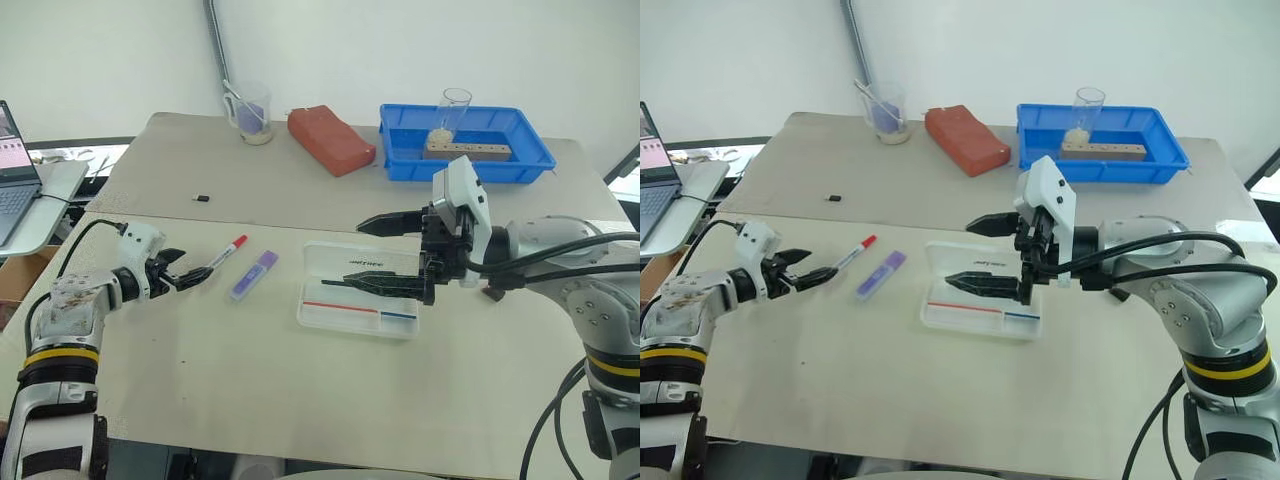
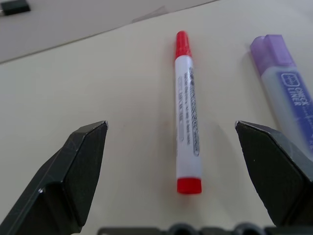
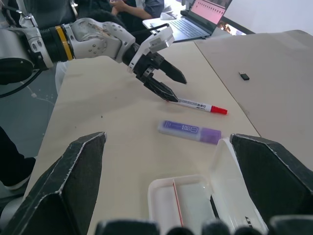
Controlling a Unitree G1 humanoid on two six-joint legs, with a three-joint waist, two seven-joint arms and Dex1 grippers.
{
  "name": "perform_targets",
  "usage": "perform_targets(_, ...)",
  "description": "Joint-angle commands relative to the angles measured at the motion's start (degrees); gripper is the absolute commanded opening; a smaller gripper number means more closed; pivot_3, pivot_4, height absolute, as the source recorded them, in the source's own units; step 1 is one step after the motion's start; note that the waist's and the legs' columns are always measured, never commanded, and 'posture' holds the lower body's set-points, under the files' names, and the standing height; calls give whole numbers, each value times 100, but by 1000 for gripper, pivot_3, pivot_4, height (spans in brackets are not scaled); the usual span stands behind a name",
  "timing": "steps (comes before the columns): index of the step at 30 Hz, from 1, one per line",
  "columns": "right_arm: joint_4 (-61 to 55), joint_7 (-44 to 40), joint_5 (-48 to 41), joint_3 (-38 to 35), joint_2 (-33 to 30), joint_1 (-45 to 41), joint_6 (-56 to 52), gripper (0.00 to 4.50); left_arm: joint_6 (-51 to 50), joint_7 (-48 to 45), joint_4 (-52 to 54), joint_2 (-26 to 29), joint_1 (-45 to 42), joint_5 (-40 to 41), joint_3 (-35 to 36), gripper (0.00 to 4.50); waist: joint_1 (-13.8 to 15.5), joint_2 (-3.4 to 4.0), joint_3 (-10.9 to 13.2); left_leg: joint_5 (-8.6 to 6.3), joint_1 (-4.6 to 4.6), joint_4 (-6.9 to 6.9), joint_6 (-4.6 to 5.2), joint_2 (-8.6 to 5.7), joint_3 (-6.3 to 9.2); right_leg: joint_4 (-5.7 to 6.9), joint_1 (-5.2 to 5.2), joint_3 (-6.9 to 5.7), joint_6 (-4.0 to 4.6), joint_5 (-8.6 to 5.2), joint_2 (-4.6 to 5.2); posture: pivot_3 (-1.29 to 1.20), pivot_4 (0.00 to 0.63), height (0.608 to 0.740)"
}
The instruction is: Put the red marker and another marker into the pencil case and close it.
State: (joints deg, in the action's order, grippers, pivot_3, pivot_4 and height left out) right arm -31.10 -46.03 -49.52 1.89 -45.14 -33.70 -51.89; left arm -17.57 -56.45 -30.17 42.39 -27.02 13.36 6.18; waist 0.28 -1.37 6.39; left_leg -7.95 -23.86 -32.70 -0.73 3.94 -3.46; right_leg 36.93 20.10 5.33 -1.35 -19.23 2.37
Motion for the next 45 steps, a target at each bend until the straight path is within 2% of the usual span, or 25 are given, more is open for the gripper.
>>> perform_targets(1, -211, -3, 2, -96, 35, 26, 108, 4500, 549, -81, -409, -2, -202, -332, -243, 3930, -22, 3, -1, 0, -1, 0, 0, 0, -1, 4, -3, 2, 0, 0, 0, 0, 150, 740)
perform_targets(3, -240, 14, 0, -112, 45, 37, 95, 4500, 719, -88, -661, -31, -284, -450, -344, 3291, -40, 3, -1, 0, -2, 0, 1, -1, -4, 9, 2, 4, 0, 0, -1, 0, 150, 740)
perform_targets(8, -242, 65, -5, -163, 60, 33, 64, 4500, 957, -91, -1118, -62, -531, -585, -400, 812, -62, 6, -4, 0, -2, -1, 0, 1, -1, 10, 1, 3, -1, 0, -7, 0, 150, 740)
perform_targets(10, -253, 82, -3, -184, 54, 54, 69, 4500, 963, -125, -1113, -50, -570, -572, -382, 148, -62, 7, -4, 0, -2, -1, 1, 1, -1, 10, 1, 3, -1, 0, -7, 0, 150, 740)
perform_targets(13, -324, 54, 75, -193, -77, 179, 71, 4500, 889, -92, -781, 34, -492, -520, -297, 164, -60, 7, -4, 0, -2, -1, 1, 2, -1, 10, 1, 3, -1, -1, -7, 0, 150, 740)
perform_targets(16, -533, 76, -108, -468, -281, 499, -66, 4500, 181, -190, 551, 322, -150, -84, 54, 164, -67, 3, -3, 0, -7, -1, 0, 2, -1, 9, 1, 2, -1, -1, -6, 0, 150, 740)
perform_targets(20, -1008, -21, -444, -1019, -759, 1374, -263, 4500, -800, -885, 2703, 1335, 827, 241, 168, 164, -121, 2, -4, 0, -23, 1, 0, 7, 4, 7, 10, 1, -1, -1, -8, 0, 150, 740)
perform_targets(23, -1145, 13, -384, -1215, -943, 1993, -182, 4500, -1124, -1479, 3696, 2043, 1361, 563, 224, 164, -136, 19, -12, 0, 6, 12, -1, 6, -3, 3, -5, 6, 4, -4, 0, 0, 150, 740)
perform_targets(25, -1171, 17, -123, -1171, -1008, 2266, -16, 4500, -1178, -1692, 4199, 2219, 1410, 716, 113, 164, -119, 30, -10, -1, 25, 12, -2, 5, -7, 3, -3, 7, 8, -7, 6, 0, 150, 740)
perform_targets(28, -1078, 157, 102, -1089, -889, 2350, 148, 4500, -961, -1540, 4573, 1920, 983, 564, -365, 164, -61, 34, -11, -6, 33, 11, -9, 5, -8, -5, 2, 1, 18, -19, 14, 0, 150, 740)
perform_targets(31, -1056, 233, 173, -1045, -777, 2341, 209, 4500, -796, -1295, 4603, 1267, 270, 304, -1030, 164, 7, 26, -11, -1, 13, -2, -2, 1, -8, -11, 4, -1, 5, -15, 10, 0, 150, 740)
perform_targets(38, -1061, 505, 268, -1012, -567, 2323, 207, 4500, 167, -1129, 3676, -28, -535, -486, -2229, 164, -23, 25, -16, -3, -27, -18, 8, -5, -1, -16, 1, 15, -15, -5, -11, 0, 150, 740)
perform_targets(45, -1126, 821, 391, -971, -391, 2405, 174, 4500, 963, -976, 2617, -844, -983, -1002, -2670, 164, -25, 27, -17, -2, -25, -26, 9, -6, 20, -9, -4, 16, -15, -4, -26, 0, 150, 740)
